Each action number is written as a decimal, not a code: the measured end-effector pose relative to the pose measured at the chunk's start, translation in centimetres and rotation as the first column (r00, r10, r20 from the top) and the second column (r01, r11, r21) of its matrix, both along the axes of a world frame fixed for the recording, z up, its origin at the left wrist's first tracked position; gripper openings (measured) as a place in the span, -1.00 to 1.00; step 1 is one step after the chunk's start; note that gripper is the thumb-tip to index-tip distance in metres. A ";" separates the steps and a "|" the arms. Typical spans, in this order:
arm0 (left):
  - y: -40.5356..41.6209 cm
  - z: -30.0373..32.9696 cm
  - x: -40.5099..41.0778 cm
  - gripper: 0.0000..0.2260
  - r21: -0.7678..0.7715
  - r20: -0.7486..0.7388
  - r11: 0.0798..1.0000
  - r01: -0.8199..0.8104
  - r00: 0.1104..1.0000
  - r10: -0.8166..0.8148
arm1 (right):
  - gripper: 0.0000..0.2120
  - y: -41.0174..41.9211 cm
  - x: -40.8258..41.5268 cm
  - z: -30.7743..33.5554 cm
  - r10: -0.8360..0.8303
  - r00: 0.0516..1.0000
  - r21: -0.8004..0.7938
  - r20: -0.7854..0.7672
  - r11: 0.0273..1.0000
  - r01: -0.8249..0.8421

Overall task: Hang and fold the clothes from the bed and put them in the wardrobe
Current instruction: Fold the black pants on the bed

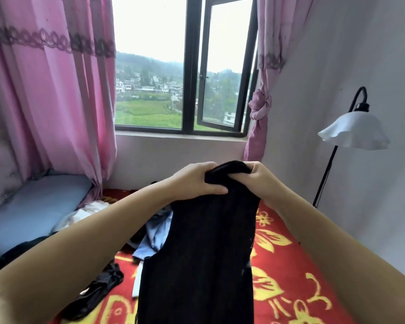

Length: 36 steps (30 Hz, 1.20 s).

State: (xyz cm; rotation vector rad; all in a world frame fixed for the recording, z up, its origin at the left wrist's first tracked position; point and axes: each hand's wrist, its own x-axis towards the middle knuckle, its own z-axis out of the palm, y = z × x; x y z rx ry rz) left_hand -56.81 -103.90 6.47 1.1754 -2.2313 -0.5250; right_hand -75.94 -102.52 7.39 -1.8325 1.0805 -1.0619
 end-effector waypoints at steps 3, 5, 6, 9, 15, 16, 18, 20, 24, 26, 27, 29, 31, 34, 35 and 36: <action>0.1 -2.5 2.2 -0.77 0.255 -0.079 0.967 0.016 0.997 0.005 | -0.87 -0.8 -0.8 0.6 -0.060 0.998 -0.036 -0.005 0.998 0.060; 0.4 -2.0 3.3 -0.78 0.369 -0.207 0.928 0.040 0.978 0.040 | -0.90 -1.4 -1.8 0.2 -0.115 0.993 -0.050 -0.039 0.992 0.113; 0.5 -1.3 3.6 -0.77 0.378 -0.228 0.925 0.027 0.972 0.065 | -0.91 -1.7 -2.2 -0.3 -0.156 0.985 -0.064 -0.073 0.986 0.152; 0.8 0.7 2.9 -0.70 0.392 -0.200 0.915 -0.100 0.961 0.191 | -0.92 -3.2 -3.2 -2.0 -0.306 0.928 -0.103 -0.215 0.952 0.290; 0.7 3.0 -0.8 -0.84 0.690 -0.567 0.723 0.024 0.639 0.520 | -0.50 -1.1 -0.7 -0.7 -0.347 0.798 -0.267 -0.493 0.933 0.241; 0.5 3.4 -1.3 -0.83 0.717 -0.612 0.691 0.088 0.554 0.565 | -0.52 -0.1 0.2 -0.2 -0.348 0.826 -0.320 -0.443 0.922 0.218; 0.0 4.0 -2.1 -0.82 0.737 -0.659 0.646 0.200 0.429 0.618 | -0.57 2.0 1.6 0.6 -0.290 0.879 -0.330 -0.378 0.929 0.165; -0.5 4.5 -2.6 -0.82 0.731 -0.682 0.617 0.292 0.294 0.670 | -0.59 3.1 2.5 0.3 -0.229 0.896 -0.291 -0.380 0.949 0.119; -0.8 5.6 -3.2 -0.71 0.670 -0.676 0.633 0.389 -0.034 0.736 | -0.68 2.9 3.2 -4.4 -0.243 0.901 -0.099 -0.358 0.970 0.222; -0.5 6.3 -3.3 -0.69 0.657 -0.671 0.642 0.396 -0.082 0.737 | -0.88 2.5 3.3 -7.0 -0.306 0.897 -0.063 -0.318 0.951 0.302; -0.3 6.7 -3.1 -0.69 0.658 -0.673 0.644 0.389 -0.078 0.735 | -0.79 2.1 3.0 -7.4 -0.342 0.884 -0.070 -0.318 0.939 0.338; -0.1 6.9 -1.7 -0.70 0.674 -0.683 0.651 0.349 -0.043 0.730 | -0.68 0.8 1.6 -7.1 -0.407 0.857 -0.076 -0.317 0.911 0.405; -0.1 6.7 0.7 -0.78 0.693 -0.708 0.687 0.218 0.027 0.706 | -0.72 -0.9 -0.6 -6.1 -0.452 0.823 -0.048 -0.343 0.884 0.465; -0.7 5.5 5.8 -0.86 0.685 -0.697 0.724 -0.084 0.217 0.684 | -0.81 -2.4 -4.2 -5.1 -0.486 0.764 -0.002 -0.424 0.844 0.536; -0.7 4.8 7.2 -0.87 0.665 -0.650 0.722 -0.190 0.328 0.685 | -0.79 -2.7 -4.9 -4.8 -0.488 0.757 -0.007 -0.434 0.842 0.539; -0.6 4.0 8.4 -0.85 0.620 -0.561 0.718 -0.317 0.461 0.688 | -0.76 -2.9 -5.1 -4.4 -0.483 0.772 -0.015 -0.413 0.851 0.525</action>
